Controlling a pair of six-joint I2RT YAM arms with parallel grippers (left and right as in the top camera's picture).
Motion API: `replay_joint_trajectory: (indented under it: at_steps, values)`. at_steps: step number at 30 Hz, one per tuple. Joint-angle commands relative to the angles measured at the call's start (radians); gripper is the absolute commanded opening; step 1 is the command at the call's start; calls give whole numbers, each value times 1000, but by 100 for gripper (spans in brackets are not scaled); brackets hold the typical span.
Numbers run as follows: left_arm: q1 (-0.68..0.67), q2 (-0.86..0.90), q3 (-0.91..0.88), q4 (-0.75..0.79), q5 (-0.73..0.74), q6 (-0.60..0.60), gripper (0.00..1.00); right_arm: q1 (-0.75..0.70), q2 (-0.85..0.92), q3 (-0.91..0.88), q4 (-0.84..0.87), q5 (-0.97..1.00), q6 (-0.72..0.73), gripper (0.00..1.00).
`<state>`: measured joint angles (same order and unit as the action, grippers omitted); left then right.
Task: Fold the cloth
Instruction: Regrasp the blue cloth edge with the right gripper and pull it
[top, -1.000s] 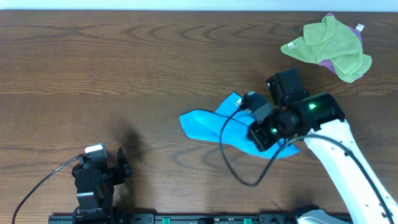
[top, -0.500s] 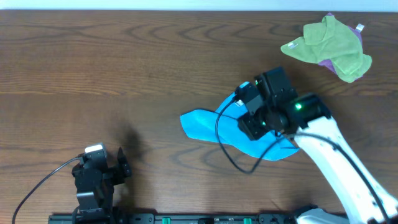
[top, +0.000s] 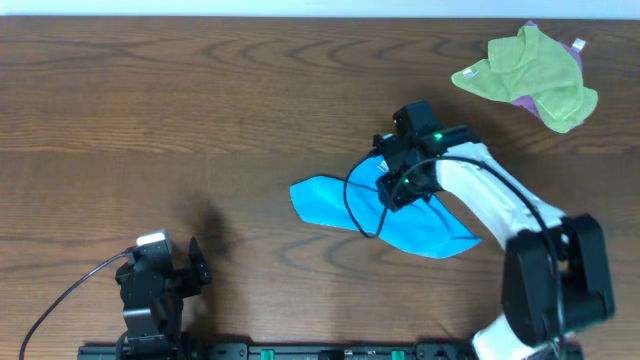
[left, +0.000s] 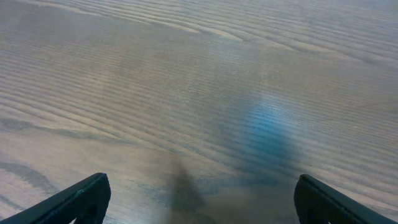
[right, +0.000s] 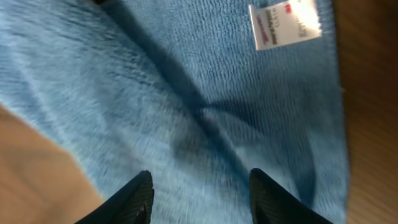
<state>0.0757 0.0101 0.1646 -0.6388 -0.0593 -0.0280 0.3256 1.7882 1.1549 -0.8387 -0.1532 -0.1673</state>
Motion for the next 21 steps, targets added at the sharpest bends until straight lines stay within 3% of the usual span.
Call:
replay_joint_trajectory:
  at_steps: [1, 21]
  values:
    - [2, -6, -9, -1, 1, 6, 95, -19, 37, -7, 15, 14, 13, 50]
    - [2, -6, -9, -1, 1, 5, 95, -45, 66, -7, 133, 105, -5, 51]
